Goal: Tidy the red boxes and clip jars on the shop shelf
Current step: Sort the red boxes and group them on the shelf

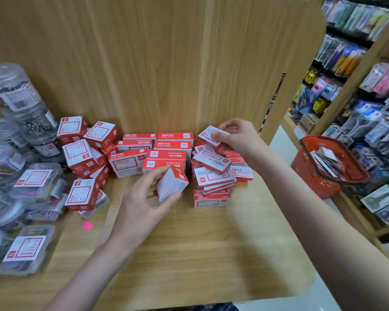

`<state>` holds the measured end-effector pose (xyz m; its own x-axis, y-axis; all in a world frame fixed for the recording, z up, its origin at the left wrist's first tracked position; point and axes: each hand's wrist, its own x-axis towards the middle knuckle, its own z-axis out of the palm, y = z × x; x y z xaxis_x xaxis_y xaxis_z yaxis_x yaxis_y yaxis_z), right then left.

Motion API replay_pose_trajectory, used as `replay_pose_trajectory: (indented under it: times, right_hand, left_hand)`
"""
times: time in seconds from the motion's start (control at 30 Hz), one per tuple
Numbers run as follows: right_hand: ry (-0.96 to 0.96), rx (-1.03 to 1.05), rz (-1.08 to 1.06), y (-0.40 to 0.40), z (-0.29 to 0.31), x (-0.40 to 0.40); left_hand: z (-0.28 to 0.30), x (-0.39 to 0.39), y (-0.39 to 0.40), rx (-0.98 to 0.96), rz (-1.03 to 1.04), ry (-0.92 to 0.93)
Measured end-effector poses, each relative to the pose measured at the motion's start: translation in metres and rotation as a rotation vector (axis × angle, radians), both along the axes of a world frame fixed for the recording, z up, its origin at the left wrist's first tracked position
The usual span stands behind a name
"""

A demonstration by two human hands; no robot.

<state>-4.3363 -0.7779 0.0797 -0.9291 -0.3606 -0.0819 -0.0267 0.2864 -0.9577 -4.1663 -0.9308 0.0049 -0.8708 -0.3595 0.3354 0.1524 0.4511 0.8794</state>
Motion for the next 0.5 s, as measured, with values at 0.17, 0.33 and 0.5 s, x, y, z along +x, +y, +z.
replay_pose_trajectory:
  times: [0.17,0.33,0.5]
  right_hand:
    - [0.231,0.367,0.018,-0.009,-0.009,-0.006]
    - [0.416,0.341,0.001,-0.001,0.002,-0.003]
    - [0.572,0.091,0.241,-0.009,0.025,0.035]
  left_hand:
    - [-0.001,-0.002,0.000,-0.064,0.074,0.024]
    - [-0.003,-0.005,0.001,-0.104,0.107,0.029]
    - [0.002,0.000,0.001,-0.067,0.182,0.060]
